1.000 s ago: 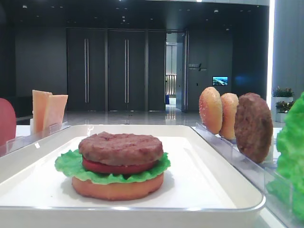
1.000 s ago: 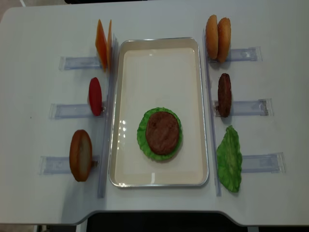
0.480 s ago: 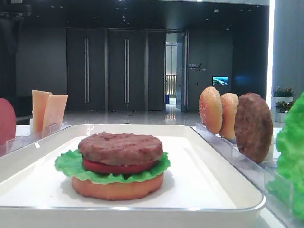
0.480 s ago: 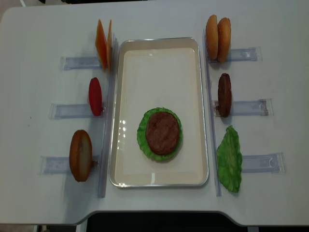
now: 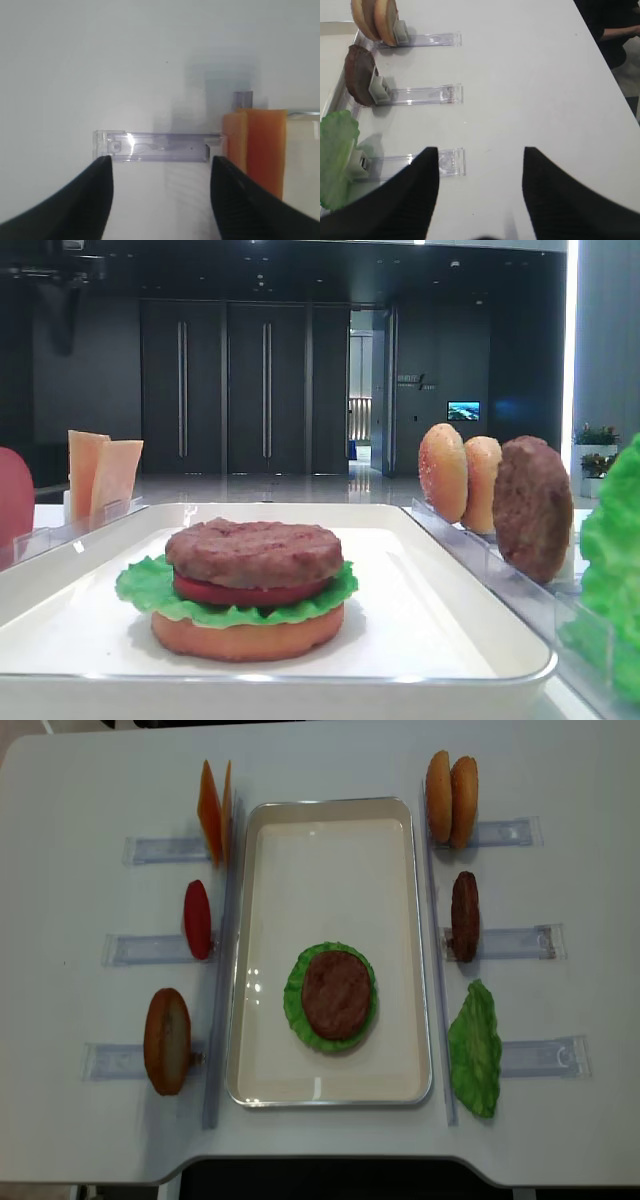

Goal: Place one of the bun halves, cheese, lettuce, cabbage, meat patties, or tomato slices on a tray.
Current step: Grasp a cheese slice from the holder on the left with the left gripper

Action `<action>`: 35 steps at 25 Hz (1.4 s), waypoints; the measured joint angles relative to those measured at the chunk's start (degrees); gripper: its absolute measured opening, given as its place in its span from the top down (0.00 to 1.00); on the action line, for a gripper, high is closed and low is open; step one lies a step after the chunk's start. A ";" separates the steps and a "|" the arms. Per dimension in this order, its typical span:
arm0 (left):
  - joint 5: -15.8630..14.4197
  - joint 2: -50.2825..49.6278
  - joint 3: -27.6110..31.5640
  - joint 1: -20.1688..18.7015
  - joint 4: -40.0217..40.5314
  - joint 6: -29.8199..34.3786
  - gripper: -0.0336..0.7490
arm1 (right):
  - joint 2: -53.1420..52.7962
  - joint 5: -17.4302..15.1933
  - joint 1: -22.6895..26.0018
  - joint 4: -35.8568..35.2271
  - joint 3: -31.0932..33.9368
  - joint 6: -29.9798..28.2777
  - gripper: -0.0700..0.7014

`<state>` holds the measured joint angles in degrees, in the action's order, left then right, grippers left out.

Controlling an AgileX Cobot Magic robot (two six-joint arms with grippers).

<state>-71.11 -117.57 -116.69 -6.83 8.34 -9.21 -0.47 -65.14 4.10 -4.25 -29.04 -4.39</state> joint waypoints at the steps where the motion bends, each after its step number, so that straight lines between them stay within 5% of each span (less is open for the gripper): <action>1: 0.00 0.00 0.00 -0.89 0.54 -0.73 0.36 | 0.00 0.00 0.00 0.00 0.00 0.00 0.44; 20: 0.00 -4.93 0.00 -10.70 -0.59 -10.24 0.36 | 0.00 0.00 0.00 0.00 0.00 0.00 0.44; 35: 0.10 -7.90 0.05 -11.12 -0.85 -10.75 0.36 | 0.00 0.00 0.00 0.00 0.00 0.00 0.44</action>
<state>-71.01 -125.46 -116.64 -17.95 7.49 -19.95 -0.47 -65.14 4.10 -4.25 -29.04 -4.39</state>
